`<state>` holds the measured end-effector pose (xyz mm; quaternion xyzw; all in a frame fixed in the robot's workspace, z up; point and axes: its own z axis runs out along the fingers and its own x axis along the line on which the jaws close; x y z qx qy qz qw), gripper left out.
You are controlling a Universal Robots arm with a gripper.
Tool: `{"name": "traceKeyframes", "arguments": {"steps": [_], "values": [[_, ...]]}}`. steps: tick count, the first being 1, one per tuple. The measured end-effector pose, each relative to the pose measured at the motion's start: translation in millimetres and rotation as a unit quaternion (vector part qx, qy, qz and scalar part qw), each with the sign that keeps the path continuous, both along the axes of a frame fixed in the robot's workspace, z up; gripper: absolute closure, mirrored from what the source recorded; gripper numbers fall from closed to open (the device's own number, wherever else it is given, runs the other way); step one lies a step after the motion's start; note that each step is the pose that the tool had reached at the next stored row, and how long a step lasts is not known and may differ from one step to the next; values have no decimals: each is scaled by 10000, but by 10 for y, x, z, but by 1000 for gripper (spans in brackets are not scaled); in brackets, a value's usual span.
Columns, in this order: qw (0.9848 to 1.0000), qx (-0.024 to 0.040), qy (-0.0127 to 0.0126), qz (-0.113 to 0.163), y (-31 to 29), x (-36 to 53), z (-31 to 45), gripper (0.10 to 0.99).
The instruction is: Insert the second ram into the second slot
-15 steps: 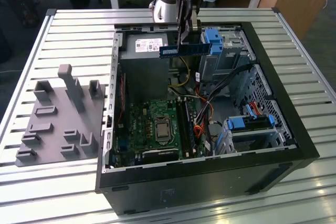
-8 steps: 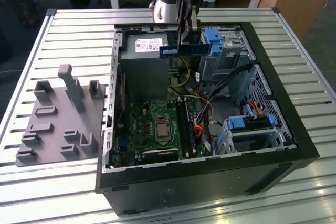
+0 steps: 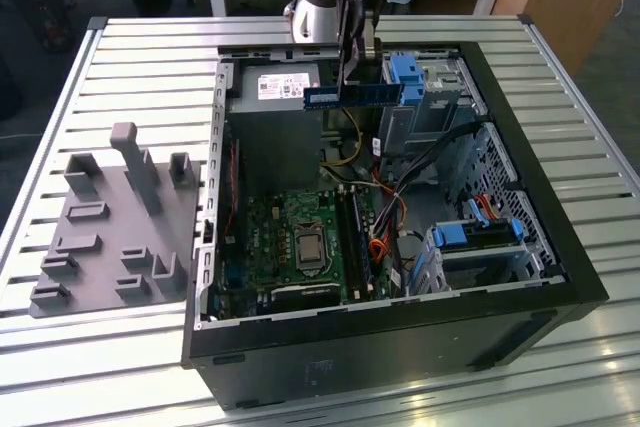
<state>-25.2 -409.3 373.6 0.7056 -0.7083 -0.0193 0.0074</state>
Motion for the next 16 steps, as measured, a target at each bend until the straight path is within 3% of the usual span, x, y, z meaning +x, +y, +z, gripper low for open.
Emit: {"name": "traceKeyframes", "arguments": {"steps": [16], "values": [[10000, 0, 0, -44, -57, 0, 0, 949]]}}
